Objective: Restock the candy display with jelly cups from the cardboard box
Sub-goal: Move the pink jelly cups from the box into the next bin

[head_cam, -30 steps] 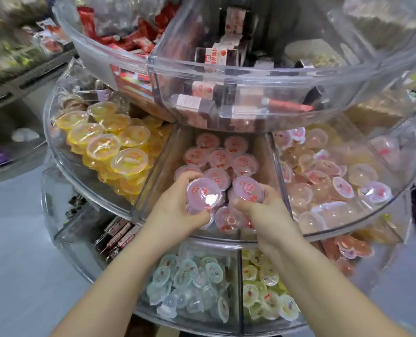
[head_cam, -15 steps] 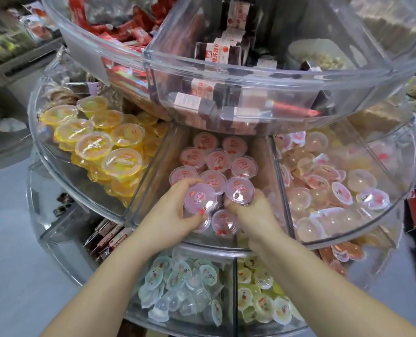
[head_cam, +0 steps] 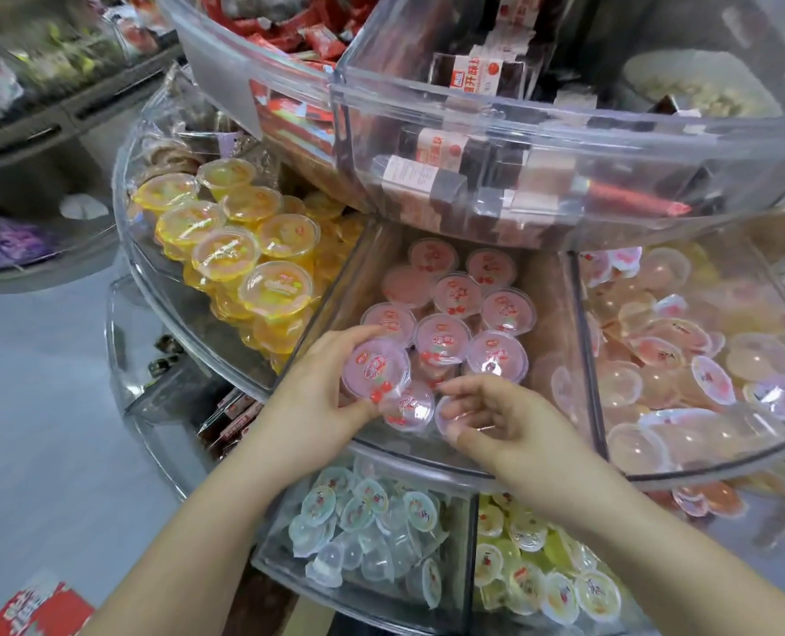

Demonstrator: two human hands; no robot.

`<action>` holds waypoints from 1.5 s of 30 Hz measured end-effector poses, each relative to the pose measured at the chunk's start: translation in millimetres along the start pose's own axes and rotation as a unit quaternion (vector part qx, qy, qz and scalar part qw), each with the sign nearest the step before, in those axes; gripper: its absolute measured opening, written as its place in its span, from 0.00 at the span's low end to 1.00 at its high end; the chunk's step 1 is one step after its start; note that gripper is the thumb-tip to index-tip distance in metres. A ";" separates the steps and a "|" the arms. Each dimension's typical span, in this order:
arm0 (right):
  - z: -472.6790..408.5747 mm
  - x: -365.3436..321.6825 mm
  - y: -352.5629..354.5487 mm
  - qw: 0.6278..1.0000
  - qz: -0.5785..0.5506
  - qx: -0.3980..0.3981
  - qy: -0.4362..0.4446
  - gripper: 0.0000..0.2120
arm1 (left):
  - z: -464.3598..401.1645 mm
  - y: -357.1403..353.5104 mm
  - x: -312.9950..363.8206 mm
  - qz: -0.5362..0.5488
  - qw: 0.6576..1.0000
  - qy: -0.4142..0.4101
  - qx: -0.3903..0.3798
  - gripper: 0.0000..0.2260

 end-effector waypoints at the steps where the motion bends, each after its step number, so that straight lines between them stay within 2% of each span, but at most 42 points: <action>1: -9.3 -5.7 -7.5 0.999 0.039 -0.004 0.020 0.16 | 0.6 0.4 -0.2 -0.009 1.000 0.006 -0.008 0.28; 3: -27.1 -15.1 -23.9 0.993 0.108 -0.017 0.052 0.23 | 1.6 0.6 -0.1 -0.026 0.999 0.012 -0.035 0.29; 5: -39.0 -22.7 -37.8 0.987 0.135 -0.038 0.078 0.25 | 3.3 1.1 0.3 -0.043 0.998 0.013 -0.051 0.29; 9: -52.3 -27.0 -45.5 0.988 0.116 -0.024 0.100 0.24 | 3.8 1.7 2.0 -0.095 0.994 0.003 -0.048 0.29; 13: -57.4 -24.4 -46.5 0.983 0.148 0.025 0.105 0.24 | 6.3 6.0 9.2 -0.252 0.967 0.023 -0.023 0.25; 16: -60.7 -25.2 -49.6 0.981 0.157 0.039 0.104 0.22 | 10.0 9.6 12.9 -0.259 0.966 0.003 0.002 0.19; 20: -62.6 -32.9 -57.1 0.978 0.158 0.001 0.135 0.18 | 12.6 12.7 16.7 -0.276 0.961 -0.030 0.010 0.15; 24: -66.6 -27.0 -57.8 0.982 0.149 -0.007 0.114 0.16 | 17.6 17.3 21.6 -0.324 0.944 -0.056 0.009 0.10; 28: -69.9 -24.6 -60.1 0.984 0.146 -0.003 0.102 0.14 | 20.8 19.5 13.2 -0.313 0.949 -0.035 0.021 0.13; 33: -71.4 -22.0 -61.5 0.983 0.159 -0.035 0.088 0.15 | 25.7 12.5 6.1 -0.263 0.963 -0.042 0.040 0.13; 38: -73.7 -26.2 -63.0 0.980 0.177 -0.017 0.095 0.12 | 37.4 12.3 5.3 -0.211 0.971 -0.053 0.102 0.11; 45: -71.0 -22.5 -58.6 0.978 0.192 -0.035 0.077 0.06 | 41.4 7.4 3.2 -0.217 0.972 -0.045 0.081 0.13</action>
Point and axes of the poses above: each hand's wrist, its own z-axis away from the middle knuckle, its own y-axis out of the back of the hand, x = y × z, the point moved 5 cm from there along -z, towards the middle knuckle, and after that the axes turned 9 degrees about -y, right-handed, at the moved point
